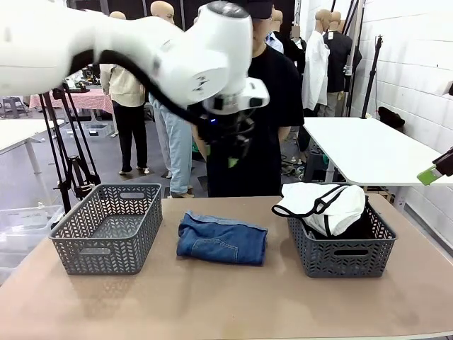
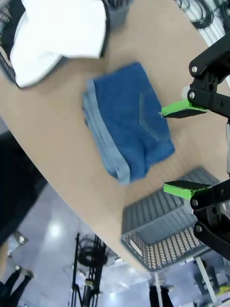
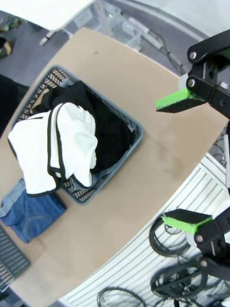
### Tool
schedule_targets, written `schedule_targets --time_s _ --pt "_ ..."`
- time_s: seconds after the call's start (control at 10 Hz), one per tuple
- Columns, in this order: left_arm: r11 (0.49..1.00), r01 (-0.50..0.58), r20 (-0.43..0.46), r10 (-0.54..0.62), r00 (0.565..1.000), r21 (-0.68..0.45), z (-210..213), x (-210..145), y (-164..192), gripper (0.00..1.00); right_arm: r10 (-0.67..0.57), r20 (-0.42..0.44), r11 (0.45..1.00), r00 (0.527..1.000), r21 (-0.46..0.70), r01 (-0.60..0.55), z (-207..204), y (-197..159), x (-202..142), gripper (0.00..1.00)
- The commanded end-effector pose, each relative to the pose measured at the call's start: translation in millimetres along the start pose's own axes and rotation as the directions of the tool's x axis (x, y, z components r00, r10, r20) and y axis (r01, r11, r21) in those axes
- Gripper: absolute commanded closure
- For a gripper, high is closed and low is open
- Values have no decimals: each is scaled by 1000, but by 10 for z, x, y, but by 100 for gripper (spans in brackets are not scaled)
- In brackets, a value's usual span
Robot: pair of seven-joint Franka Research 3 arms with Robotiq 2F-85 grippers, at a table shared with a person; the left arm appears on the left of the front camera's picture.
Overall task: Sort the tops and bottoms.
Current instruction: Lift clothes from the center of the table with your right hand.
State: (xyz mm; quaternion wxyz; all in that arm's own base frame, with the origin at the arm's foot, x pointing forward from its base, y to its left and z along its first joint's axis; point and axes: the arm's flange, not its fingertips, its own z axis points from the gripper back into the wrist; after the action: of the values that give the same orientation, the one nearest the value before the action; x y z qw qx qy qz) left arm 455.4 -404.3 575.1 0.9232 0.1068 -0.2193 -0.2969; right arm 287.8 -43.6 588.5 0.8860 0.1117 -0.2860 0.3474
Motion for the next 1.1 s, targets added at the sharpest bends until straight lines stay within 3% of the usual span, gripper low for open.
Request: schedule_targets --time_s 0.0,0.4,0.6,1.0 --pt "999 -25 81 21 996 48 -40 -552 213 32 -6 -8 1000 1000 -14 6 -11 -15 38 0" --pt "974 -206 156 219 963 -95 437 -1340 780 32 -6 -8 1000 1000 -14 6 -11 -15 38 0" --pt "961 -234 99 250 963 -150 568 -1549 882 32 -6 -8 1000 1000 -14 6 -11 -15 38 0" --pt "951 -215 -78 202 976 -224 613 -1673 865 32 -6 -8 1000 1000 -14 6 -11 -15 38 0"
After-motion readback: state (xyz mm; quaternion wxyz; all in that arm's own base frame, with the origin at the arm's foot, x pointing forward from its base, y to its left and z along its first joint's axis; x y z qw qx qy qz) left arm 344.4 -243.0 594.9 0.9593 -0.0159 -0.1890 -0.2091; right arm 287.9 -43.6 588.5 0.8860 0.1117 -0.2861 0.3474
